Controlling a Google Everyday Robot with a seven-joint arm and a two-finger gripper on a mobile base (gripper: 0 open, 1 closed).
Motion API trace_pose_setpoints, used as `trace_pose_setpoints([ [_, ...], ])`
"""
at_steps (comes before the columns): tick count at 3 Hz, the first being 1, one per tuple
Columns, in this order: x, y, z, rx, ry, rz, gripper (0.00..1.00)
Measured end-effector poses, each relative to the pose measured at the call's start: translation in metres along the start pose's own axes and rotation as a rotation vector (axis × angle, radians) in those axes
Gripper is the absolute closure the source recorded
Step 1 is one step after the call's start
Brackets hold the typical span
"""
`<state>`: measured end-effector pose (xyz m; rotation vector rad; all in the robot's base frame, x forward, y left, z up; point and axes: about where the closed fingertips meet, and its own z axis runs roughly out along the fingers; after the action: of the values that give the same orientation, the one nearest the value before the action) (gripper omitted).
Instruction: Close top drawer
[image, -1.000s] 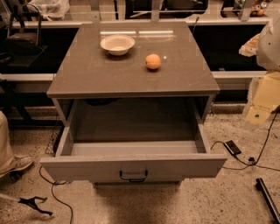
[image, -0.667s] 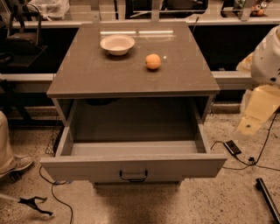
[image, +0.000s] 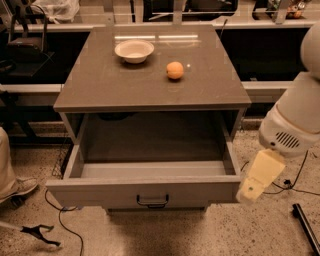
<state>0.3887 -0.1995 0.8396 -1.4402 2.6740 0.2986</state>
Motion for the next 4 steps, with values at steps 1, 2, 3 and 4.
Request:
trace_pose_setpoints([
  [1,0.015,0.020,0.039,-0.082,0.028,0.103,0.00],
  [2,0.019,0.039,0.086,-0.173,0.047,0.174,0.17],
  [3,0.023,0.050,0.135,-0.228,0.067,0.247,0.41],
  [4,0.027,0.048,0.184,-0.220,0.065,0.365,0.64],
])
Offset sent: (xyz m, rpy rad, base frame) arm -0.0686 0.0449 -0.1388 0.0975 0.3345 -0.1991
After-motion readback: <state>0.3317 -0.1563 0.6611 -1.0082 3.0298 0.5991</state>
